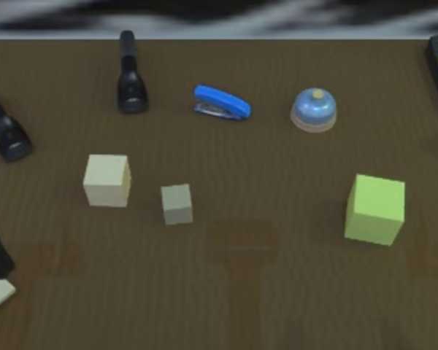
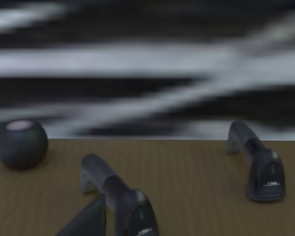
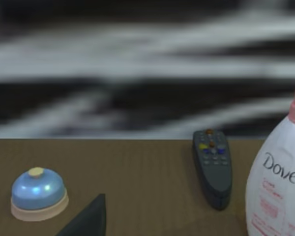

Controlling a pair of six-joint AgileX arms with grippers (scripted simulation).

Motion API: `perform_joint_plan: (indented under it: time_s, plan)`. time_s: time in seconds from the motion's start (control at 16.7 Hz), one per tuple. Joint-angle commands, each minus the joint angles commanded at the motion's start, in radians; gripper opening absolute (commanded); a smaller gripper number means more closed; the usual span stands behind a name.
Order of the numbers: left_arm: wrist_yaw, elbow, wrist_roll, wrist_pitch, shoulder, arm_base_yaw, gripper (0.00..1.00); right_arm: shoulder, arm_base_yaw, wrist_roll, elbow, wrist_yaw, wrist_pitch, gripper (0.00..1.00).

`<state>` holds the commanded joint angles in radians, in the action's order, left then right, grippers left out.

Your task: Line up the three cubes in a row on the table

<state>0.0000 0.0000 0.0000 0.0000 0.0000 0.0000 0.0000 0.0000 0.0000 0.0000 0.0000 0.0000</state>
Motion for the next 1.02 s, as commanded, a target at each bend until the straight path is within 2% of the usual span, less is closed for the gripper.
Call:
perform_joint_plan:
  time_s: [0.24,0.48,0.72,1.02]
  plan:
    - [-0.001,0.030,-0.012,-0.017,0.030,-0.008,1.00,0.000,0.000,0.000,0.000,0.000,0.000,1.00]
    - [-0.005,0.207,-0.076,-0.119,0.219,-0.054,1.00,0.000,0.000,0.000,0.000,0.000,0.000,1.00]
    - [-0.004,0.488,-0.180,-0.300,0.561,-0.135,1.00,0.000,0.000,0.000,0.000,0.000,0.000,1.00]
    - [0.003,0.907,-0.336,-0.585,1.110,-0.260,1.00,0.000,0.000,0.000,0.000,0.000,0.000,1.00]
